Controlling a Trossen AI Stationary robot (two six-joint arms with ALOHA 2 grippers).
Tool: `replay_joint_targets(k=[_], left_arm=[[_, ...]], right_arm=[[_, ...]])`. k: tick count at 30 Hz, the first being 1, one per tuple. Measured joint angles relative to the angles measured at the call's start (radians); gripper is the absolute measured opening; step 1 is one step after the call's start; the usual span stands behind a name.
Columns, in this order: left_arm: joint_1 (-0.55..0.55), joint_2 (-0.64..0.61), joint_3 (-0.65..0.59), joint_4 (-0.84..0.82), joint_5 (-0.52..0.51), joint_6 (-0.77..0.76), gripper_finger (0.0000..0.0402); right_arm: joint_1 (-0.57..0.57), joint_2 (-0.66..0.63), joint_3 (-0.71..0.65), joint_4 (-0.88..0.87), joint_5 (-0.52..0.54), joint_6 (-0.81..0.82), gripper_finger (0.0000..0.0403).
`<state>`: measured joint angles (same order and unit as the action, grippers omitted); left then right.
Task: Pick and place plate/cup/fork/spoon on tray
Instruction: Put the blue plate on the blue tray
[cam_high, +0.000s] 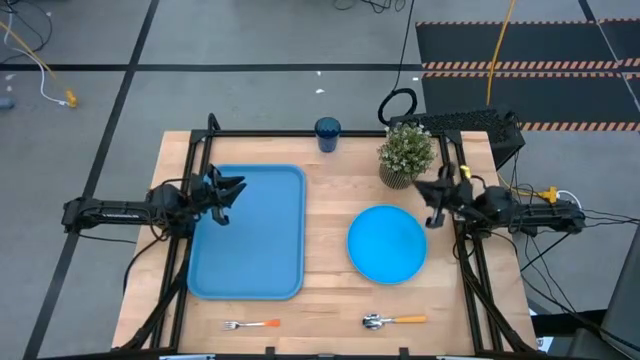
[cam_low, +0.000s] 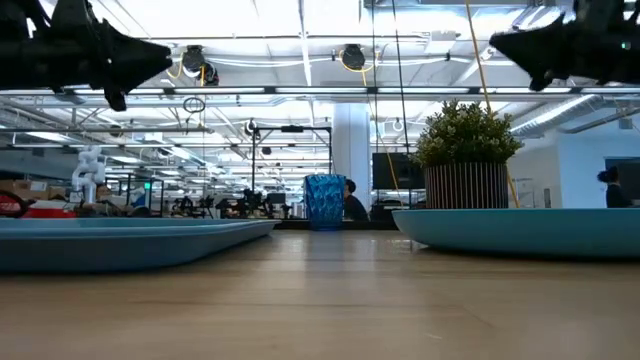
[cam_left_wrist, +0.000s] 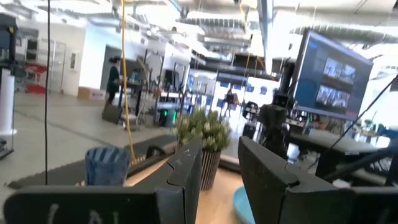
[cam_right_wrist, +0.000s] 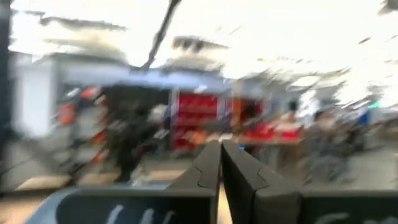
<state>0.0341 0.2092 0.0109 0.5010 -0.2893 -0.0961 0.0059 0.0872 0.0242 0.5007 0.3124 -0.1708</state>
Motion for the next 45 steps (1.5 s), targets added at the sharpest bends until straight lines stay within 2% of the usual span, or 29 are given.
replay_joint_targets(k=[3, 5, 9, 11, 14, 17, 20, 24, 28, 32, 34, 39, 45], left_arm=[[0.000, 0.000, 0.000, 0.062, 0.000, 0.042, 0.0108], [0.001, 0.000, 0.004, 0.092, 0.000, 0.114, 0.0108], [0.021, 0.000, 0.091, -0.026, -0.022, 0.195, 0.0112], [0.034, 0.010, 0.159, -0.153, -0.080, 0.192, 0.0119], [0.044, 0.050, 0.277, -0.352, -0.141, 0.172, 0.0131], [0.045, 0.119, 0.401, -0.524, -0.170, 0.139, 0.0139], [0.045, 0.216, 0.514, -0.628, -0.181, 0.120, 0.0142], [0.045, 0.354, 0.645, -0.750, -0.184, 0.120, 0.0143], [0.043, 0.501, 0.729, -0.858, -0.172, 0.124, 0.0143], [0.039, 0.631, 0.778, -1.012, -0.056, 0.119, 0.0143], [0.028, 0.675, 0.785, -1.057, -0.031, 0.100, 0.0143], [-0.007, 0.742, 0.785, -1.017, -0.026, 0.052, 0.0143], [-0.040, 0.796, 0.785, -0.920, -0.026, 0.072, 0.0143]], right_arm=[[-0.007, 0.045, 0.006, 0.108, 0.086, -0.065, 0.0037], [-0.022, 0.089, 0.032, 0.108, 0.124, -0.076, 0.0055], [-0.063, 0.234, 0.151, 0.061, 0.161, -0.078, 0.0084], [-0.085, 0.322, 0.251, -0.035, 0.160, -0.080, 0.0094], [-0.112, 0.491, 0.441, -0.303, 0.158, -0.077, 0.0104], [-0.131, 0.660, 0.636, -0.565, 0.155, -0.030, 0.0107], [-0.135, 0.803, 0.786, -0.790, 0.150, -0.002, 0.0107], [-0.131, 0.944, 0.903, -0.967, 0.046, 0.059, 0.0107], [-0.092, 1.023, 0.954, -1.103, -0.058, 0.146, 0.0107], [-0.032, 1.064, 0.966, -1.305, -0.057, 0.269, 0.0107], [-0.010, 1.073, 0.966, -1.405, -0.057, 0.371, 0.0107], [0.019, 1.073, 0.964, -1.621, -0.112, 0.714, 0.0107], [0.036, 1.069, 0.871, -1.639, -0.159, 1.051, 0.0107]])
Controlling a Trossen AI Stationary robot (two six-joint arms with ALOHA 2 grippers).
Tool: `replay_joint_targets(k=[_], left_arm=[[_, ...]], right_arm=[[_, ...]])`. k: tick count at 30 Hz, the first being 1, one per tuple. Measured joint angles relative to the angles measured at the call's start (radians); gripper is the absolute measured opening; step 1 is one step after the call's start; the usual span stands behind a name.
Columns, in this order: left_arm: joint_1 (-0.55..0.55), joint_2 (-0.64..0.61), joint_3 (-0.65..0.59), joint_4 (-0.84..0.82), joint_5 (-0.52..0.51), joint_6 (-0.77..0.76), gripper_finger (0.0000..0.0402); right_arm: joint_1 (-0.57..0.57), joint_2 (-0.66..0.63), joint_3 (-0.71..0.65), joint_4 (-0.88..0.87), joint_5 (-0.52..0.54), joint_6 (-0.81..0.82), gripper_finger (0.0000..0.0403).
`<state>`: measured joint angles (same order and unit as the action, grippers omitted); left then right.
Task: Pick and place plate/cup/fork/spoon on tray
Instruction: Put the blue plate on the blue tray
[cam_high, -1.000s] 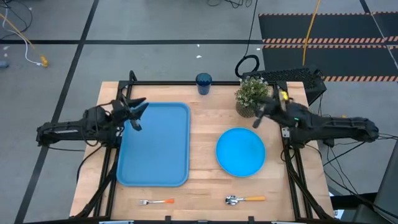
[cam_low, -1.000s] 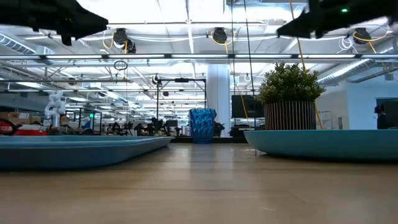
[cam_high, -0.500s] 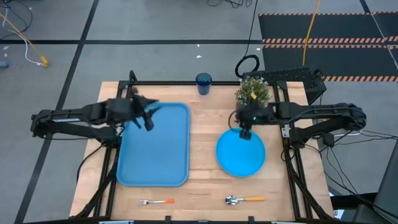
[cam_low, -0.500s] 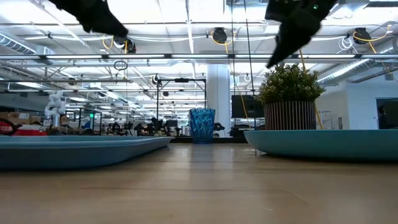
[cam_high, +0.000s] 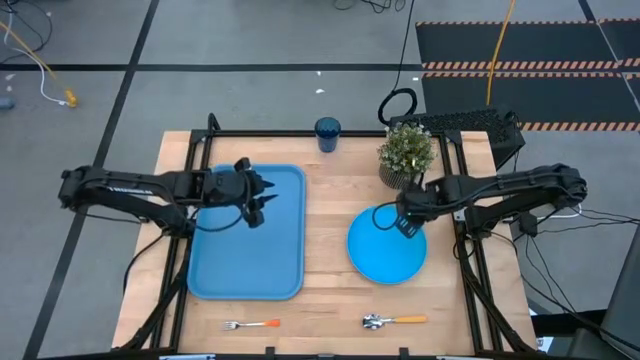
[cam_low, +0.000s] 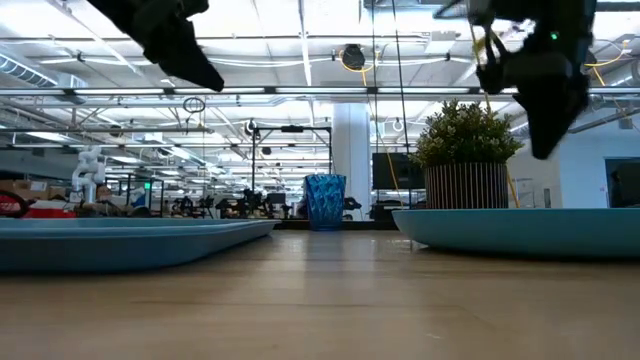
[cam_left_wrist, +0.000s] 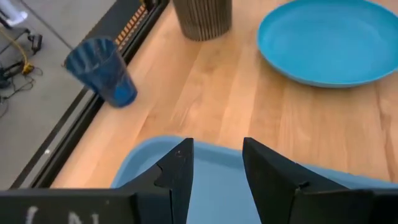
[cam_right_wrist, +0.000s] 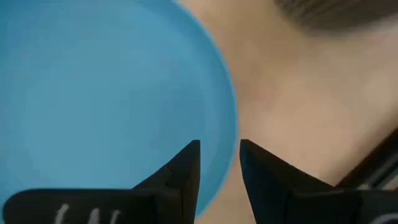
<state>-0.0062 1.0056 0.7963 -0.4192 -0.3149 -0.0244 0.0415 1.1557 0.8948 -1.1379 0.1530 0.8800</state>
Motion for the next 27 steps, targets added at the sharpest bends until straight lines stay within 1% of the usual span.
replay_joint_targets(k=[2, 4, 9, 12, 16, 20, 27], left_arm=[[-0.012, 0.013, 0.000, 0.010, 0.000, 0.026, 0.0143], [-0.018, 0.025, 0.000, 0.003, 0.000, 0.045, 0.0143], [-0.022, 0.039, 0.000, 0.011, 0.000, 0.071, 0.0143], [-0.022, 0.041, 0.000, 0.007, 0.000, 0.072, 0.0143], [-0.022, 0.040, 0.000, 0.008, 0.000, 0.072, 0.0143], [-0.022, 0.040, 0.000, 0.006, 0.000, 0.072, 0.0143], [-0.022, 0.040, 0.000, 0.005, 0.000, 0.069, 0.0143]], right_arm=[[0.000, 0.001, -0.051, 0.009, -0.051, 0.067, 0.0107], [0.001, 0.001, -0.104, 0.016, -0.073, 0.101, 0.0107], [0.001, 0.001, -0.195, 0.022, -0.076, 0.165, 0.0107], [0.001, 0.000, -0.231, 0.057, -0.080, 0.185, 0.0107], [0.001, 0.000, -0.251, 0.116, -0.106, 0.184, 0.0107], [0.002, -0.013, -0.250, 0.109, -0.125, 0.183, 0.0107], [0.002, -0.103, -0.250, 0.090, -0.152, 0.205, 0.0107]])
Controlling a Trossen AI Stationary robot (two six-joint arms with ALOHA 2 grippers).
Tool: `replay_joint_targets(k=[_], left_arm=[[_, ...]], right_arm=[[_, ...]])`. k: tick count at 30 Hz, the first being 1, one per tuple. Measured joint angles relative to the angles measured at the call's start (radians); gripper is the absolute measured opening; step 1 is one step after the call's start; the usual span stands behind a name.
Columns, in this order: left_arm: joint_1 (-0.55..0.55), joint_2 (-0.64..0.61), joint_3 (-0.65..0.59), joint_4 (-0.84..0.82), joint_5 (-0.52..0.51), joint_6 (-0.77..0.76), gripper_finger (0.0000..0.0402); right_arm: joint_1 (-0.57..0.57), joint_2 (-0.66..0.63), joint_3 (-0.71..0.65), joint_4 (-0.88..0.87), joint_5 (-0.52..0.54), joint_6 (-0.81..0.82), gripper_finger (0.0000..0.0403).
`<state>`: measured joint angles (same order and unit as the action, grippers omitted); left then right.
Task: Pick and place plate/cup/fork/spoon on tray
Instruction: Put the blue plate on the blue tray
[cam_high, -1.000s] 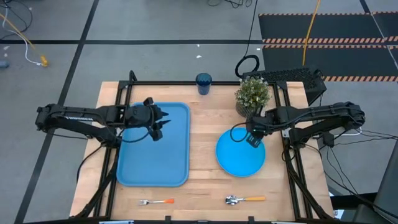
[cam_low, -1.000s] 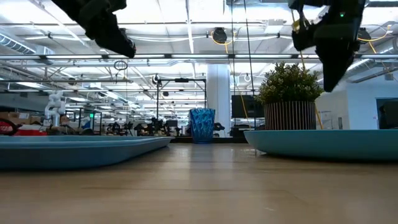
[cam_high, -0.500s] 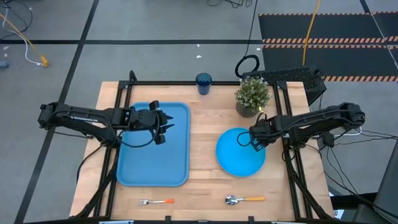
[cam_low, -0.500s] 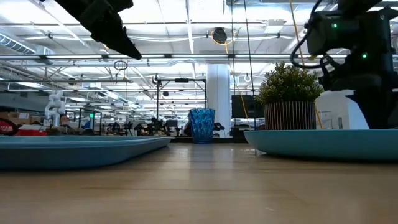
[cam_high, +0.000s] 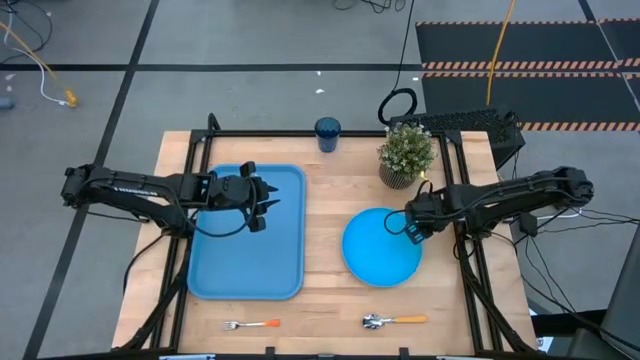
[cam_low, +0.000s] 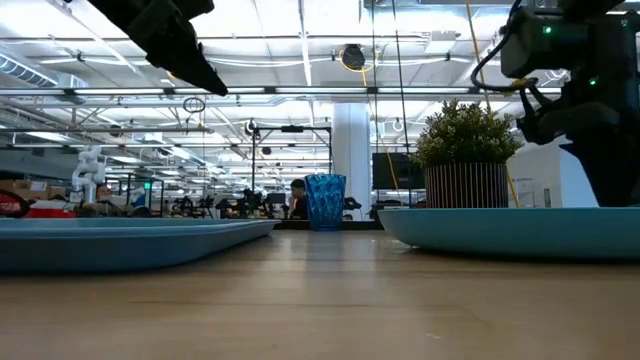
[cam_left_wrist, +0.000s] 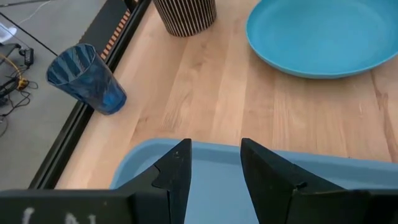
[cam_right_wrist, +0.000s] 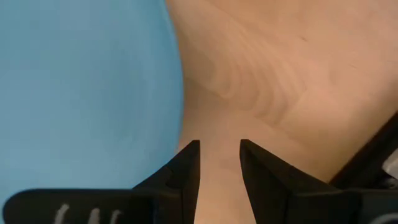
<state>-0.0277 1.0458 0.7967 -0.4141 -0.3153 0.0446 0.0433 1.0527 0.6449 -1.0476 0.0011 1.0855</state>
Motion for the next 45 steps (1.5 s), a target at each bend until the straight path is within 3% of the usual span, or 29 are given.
replay_joint_targets(k=[9, 19, 28, 37, 45], left_arm=[[0.000, 0.000, 0.000, -0.004, 0.000, -0.039, 0.0143], [0.000, 0.000, 0.000, -0.010, 0.000, -0.043, 0.0143], [0.000, 0.000, 0.000, -0.023, 0.000, -0.043, 0.0143], [0.000, 0.000, 0.000, -0.031, 0.000, -0.048, 0.0143], [0.000, 0.000, -0.001, -0.031, 0.000, -0.050, 0.0143]], right_arm=[[0.001, -0.018, 0.000, 0.079, 0.047, -0.011, 0.0111], [0.004, 0.081, 0.001, 0.128, 0.051, -0.062, 0.0164], [0.004, 0.155, 0.001, 0.232, 0.051, -0.122, 0.0158], [0.004, 0.232, 0.001, 0.304, 0.051, -0.183, 0.0120], [0.004, 0.260, 0.004, 0.319, 0.046, -0.239, 0.0013]])
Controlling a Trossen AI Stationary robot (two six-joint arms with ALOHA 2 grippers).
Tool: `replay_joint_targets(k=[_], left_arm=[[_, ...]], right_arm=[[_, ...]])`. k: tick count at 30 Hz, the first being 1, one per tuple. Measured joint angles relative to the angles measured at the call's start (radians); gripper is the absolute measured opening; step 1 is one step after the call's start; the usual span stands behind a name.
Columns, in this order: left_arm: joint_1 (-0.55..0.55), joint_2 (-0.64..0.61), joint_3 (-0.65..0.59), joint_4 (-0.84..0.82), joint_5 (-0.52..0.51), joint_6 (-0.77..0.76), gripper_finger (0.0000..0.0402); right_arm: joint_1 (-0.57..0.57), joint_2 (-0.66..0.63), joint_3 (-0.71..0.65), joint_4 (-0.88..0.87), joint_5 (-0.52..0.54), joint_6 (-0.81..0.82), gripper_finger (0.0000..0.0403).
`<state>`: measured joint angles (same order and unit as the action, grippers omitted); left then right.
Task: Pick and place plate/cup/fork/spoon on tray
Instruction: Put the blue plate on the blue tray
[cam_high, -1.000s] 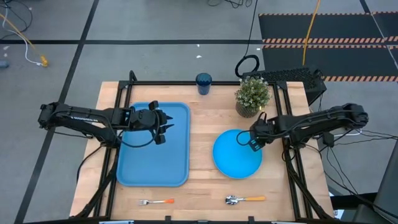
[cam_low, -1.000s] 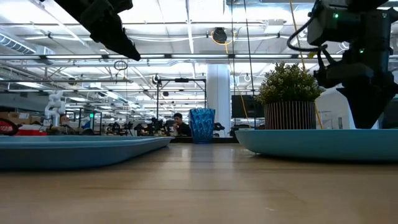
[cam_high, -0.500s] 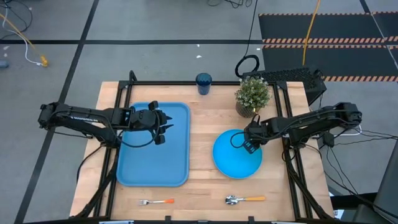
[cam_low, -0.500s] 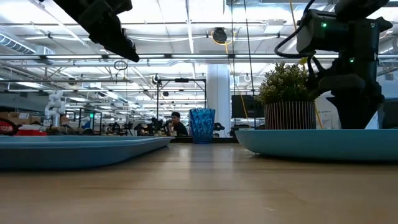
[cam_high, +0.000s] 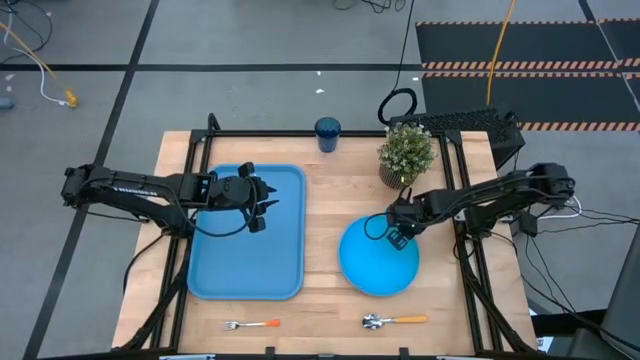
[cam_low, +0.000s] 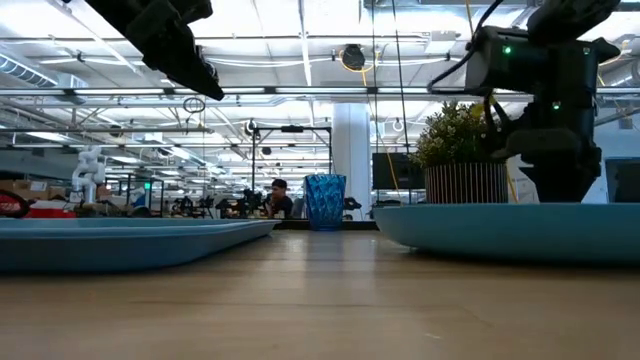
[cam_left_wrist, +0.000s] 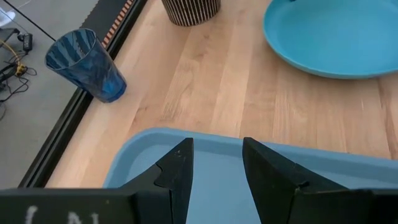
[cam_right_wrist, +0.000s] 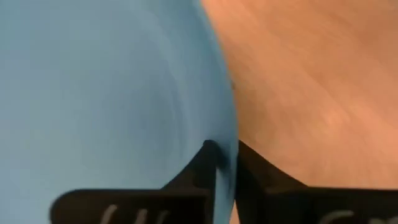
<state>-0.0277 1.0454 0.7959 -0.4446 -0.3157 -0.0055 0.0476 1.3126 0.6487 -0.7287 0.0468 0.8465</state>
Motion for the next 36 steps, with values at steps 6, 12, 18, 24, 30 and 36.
replay_joint_targets(k=[6, 12, 18, 24, 30, 36], left_arm=[[0.000, 0.000, 0.000, 0.000, 0.000, 0.000, 0.0143], [0.001, 0.000, 0.000, 0.000, -0.009, 0.004, 0.0143], [0.001, 0.000, 0.000, 0.001, -0.009, 0.001, 0.0143], [-0.002, 0.000, 0.000, 0.024, -0.008, 0.003, 0.0143], [-0.031, -0.031, 0.000, 0.079, -0.008, 0.101, 0.0143], [-0.040, -0.140, -0.002, 0.126, -0.066, 0.100, 0.0143]], right_arm=[[0.000, -0.036, -0.004, 0.038, 0.001, -0.020, 0.0004], [-0.003, -0.065, 0.032, 0.197, 0.069, -0.104, 0.0000], [-0.038, -0.064, 0.163, 0.197, 0.164, -0.275, 0.0001], [-0.121, -0.034, 0.315, 0.207, 0.159, -0.425, 0.0001], [-0.216, 0.125, 0.504, 0.215, 0.035, -0.572, 0.0000], [-0.238, 0.360, 0.693, 0.195, -0.057, -0.682, 0.0000]])
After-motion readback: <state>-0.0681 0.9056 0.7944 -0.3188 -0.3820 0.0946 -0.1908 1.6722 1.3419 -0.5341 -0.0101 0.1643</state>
